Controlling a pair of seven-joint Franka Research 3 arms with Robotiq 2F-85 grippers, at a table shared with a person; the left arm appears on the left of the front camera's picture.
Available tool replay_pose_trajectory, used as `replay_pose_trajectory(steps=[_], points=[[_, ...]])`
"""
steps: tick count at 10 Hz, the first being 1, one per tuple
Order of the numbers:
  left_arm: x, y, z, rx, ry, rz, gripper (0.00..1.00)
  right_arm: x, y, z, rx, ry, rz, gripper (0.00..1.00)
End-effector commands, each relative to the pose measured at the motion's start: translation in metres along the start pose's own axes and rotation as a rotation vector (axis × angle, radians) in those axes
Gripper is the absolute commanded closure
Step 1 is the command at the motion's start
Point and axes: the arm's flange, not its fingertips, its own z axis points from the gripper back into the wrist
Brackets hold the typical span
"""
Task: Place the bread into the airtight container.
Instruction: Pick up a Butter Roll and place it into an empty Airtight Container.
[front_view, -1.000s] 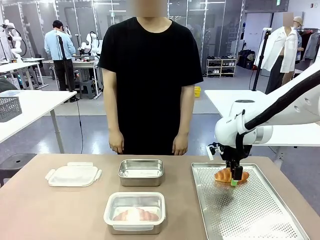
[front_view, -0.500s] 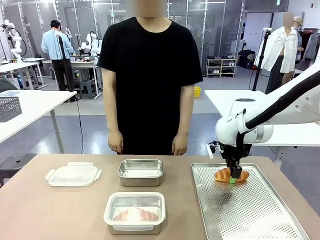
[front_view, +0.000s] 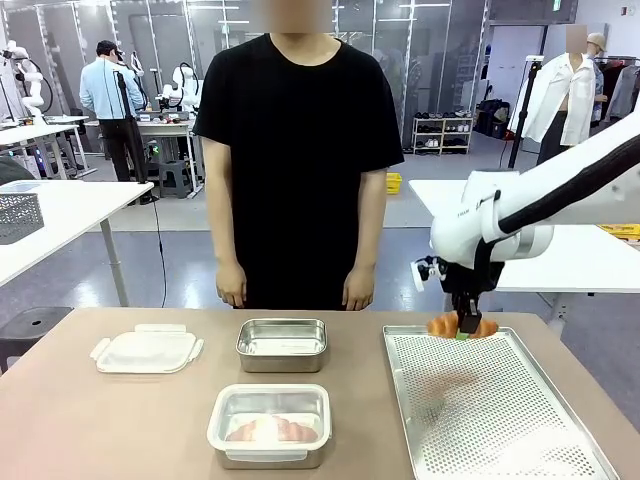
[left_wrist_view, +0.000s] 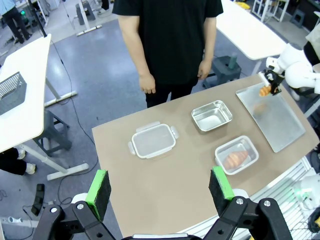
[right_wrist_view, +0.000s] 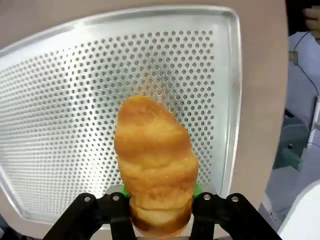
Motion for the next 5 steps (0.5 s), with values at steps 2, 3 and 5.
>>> replay_pose_trajectory(steps=[2,3,5], points=[[0.000,0.000,0.001,-0.003,-0.001,-0.003,0.00,0.032,0.018,0.032,-0.003,0.020,-0.050,0.60],[0.000,0.000,0.001,-0.003,-0.001,-0.003,0.00,0.048,0.022,0.041,-0.024,0.009,-0.061,0.60],[0.000,0.000,0.001,-0.003,-0.001,-0.003,0.00,0.087,0.034,0.053,-0.047,-0.004,-0.029,0.60]])
